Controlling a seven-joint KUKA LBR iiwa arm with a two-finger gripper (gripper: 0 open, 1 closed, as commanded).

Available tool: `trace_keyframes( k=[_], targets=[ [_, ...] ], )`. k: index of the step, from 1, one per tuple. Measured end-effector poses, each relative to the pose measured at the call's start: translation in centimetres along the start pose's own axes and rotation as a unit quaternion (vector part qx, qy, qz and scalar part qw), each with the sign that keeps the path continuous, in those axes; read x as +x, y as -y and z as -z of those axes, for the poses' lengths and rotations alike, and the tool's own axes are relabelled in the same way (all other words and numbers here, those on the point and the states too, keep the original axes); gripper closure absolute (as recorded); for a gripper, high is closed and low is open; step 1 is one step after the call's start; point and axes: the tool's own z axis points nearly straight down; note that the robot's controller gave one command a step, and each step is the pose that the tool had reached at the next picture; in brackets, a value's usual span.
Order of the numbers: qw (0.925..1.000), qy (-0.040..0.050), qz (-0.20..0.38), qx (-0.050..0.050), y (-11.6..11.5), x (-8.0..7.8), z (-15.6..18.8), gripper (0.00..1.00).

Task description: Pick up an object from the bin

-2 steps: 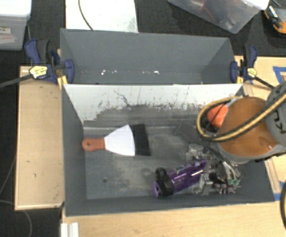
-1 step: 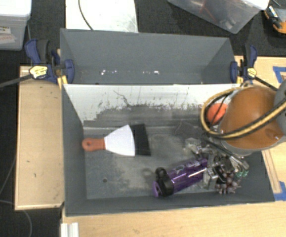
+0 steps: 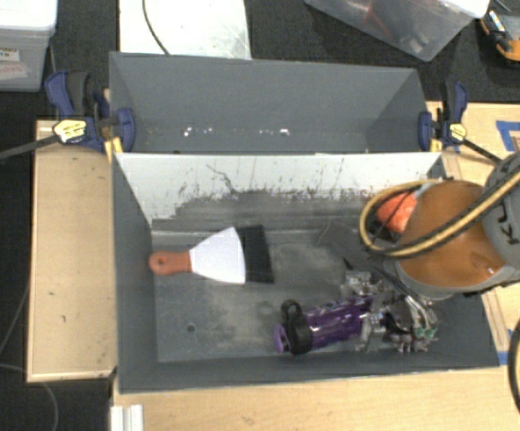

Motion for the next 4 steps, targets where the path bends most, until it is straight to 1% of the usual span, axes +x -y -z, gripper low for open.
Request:
trace_keyframes(
  k=[1,2,3,4],
  targets=[
    [1.0000,0.0000,0.000,0.000,0.0,0.0,0.0,1.00],
    [0.9998,-0.0020,0.017,0.000,0.3,0.0,10.1,1.00],
    [0.9999,-0.0034,-0.014,-0.001,0.6,-0.5,15.8,1.00],
    [0.9981,0.0025,0.062,0.001,-0.9,-0.4,4.5,1.00]
  ],
)
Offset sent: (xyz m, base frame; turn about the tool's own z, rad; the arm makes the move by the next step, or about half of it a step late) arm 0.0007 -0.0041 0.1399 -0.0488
